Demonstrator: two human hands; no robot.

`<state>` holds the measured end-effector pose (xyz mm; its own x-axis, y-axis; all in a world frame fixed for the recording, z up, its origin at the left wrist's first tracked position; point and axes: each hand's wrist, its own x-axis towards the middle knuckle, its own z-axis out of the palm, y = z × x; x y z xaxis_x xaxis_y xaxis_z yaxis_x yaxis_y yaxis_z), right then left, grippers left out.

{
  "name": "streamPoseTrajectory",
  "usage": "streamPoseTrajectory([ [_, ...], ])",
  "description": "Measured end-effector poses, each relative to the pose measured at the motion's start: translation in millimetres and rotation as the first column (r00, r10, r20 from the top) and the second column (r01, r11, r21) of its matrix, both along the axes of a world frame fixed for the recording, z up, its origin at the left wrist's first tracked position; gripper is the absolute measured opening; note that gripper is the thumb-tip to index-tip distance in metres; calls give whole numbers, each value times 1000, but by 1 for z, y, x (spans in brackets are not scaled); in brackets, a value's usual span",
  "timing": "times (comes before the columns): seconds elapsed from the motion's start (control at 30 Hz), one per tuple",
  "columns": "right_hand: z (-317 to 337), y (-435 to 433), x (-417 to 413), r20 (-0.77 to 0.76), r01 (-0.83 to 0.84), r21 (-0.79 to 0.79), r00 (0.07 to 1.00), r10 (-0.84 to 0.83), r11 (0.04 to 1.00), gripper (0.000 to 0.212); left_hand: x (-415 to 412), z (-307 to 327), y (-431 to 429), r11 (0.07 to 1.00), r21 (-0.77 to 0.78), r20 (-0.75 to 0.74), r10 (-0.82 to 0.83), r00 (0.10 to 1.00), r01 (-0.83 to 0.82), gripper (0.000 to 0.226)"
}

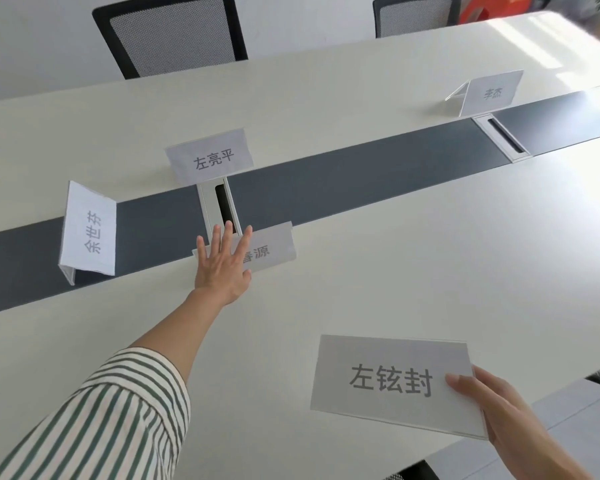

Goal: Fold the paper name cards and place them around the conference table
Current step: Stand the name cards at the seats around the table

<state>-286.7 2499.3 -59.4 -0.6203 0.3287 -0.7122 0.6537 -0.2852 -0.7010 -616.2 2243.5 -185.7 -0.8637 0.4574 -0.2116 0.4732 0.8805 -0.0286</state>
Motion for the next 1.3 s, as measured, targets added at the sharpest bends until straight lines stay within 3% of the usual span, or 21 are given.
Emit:
streamPoseTrajectory([
  [0.07,7,-1,6,-22,31,2,999,-31,1000,32,5,9,6,999,50,-23,11,1000,-10,77],
  [0.17,18,-2,19,-60,80,24,995,-78,997,34,23,28,26,945,327,-74,18,997,7,55],
  [0.23,28,-3,31,-94,114,36,989,-110,993,34,44,44,43,841,540,24,27,999,-35,39],
  [0.3,35,-1,48,-131,161,39,979,-155,986,32,71,61,58,751,655,134,-2,991,-87,30],
  [0.47,48,10,105,-199,240,16,952,-232,971,31,157,108,85,545,789,392,-90,915,-284,16],
  [0.6,55,27,165,-256,295,-7,923,-287,955,34,238,148,108,442,783,575,-243,781,-438,29],
  [0.83,59,72,299,-309,418,-39,859,-409,908,31,406,169,170,523,686,727,-462,508,-506,47],
  [0.93,59,95,363,-292,482,-31,833,-469,876,48,474,166,204,559,621,783,-485,390,-550,51],
  [1.07,61,123,438,-315,613,-80,733,-603,786,55,537,169,255,608,628,774,-555,306,-485,47],
  [1.17,60,141,476,-317,706,-150,629,-710,692,50,566,173,293,663,622,776,-592,216,-417,54],
  [1.3,54,170,503,-305,761,-217,542,-783,611,47,586,166,348,711,611,787,-595,164,-349,70],
])
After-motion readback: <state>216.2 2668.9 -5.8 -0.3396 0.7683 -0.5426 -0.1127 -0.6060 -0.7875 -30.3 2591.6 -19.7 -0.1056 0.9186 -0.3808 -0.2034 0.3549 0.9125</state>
